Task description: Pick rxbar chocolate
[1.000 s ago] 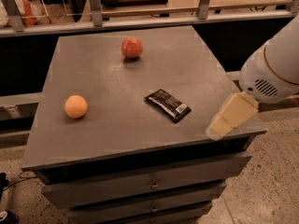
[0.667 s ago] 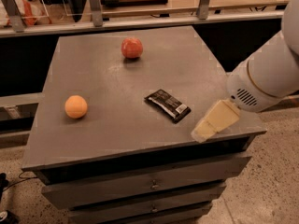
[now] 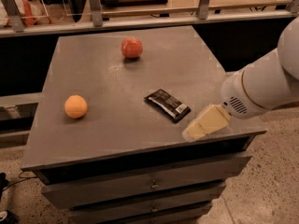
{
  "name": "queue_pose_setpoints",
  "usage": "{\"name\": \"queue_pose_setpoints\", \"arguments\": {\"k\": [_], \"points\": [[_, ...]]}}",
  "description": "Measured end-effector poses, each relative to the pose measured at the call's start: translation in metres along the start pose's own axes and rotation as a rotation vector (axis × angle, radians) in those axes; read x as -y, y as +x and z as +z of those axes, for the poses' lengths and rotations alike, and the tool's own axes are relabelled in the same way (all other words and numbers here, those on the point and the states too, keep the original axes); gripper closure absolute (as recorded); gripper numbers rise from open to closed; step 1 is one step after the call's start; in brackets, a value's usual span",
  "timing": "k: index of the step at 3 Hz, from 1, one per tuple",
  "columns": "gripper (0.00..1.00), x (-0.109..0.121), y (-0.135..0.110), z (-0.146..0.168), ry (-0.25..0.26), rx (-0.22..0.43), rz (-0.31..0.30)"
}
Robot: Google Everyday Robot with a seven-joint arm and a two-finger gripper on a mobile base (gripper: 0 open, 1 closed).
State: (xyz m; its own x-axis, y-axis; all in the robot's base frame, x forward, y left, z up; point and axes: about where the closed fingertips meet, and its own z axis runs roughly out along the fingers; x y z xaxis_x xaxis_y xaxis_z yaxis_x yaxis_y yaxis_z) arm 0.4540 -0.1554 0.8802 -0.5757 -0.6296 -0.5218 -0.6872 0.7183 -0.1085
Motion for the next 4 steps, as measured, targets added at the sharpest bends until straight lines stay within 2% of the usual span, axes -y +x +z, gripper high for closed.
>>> {"name": "queue_pose_setpoints", "arguments": {"k": [1, 2, 3, 4], "points": [[0.00, -0.007, 0.000, 0.005, 0.018, 0.026, 0.044], [0.00, -0.008, -0.012, 0.021, 0.047, 0.089, 0.087], [0.00, -0.007, -0.028, 0.031, 0.067, 0.153, 0.093], [0.00, -0.008, -0.037, 0.042, 0.053, 0.210, 0.083]]}}
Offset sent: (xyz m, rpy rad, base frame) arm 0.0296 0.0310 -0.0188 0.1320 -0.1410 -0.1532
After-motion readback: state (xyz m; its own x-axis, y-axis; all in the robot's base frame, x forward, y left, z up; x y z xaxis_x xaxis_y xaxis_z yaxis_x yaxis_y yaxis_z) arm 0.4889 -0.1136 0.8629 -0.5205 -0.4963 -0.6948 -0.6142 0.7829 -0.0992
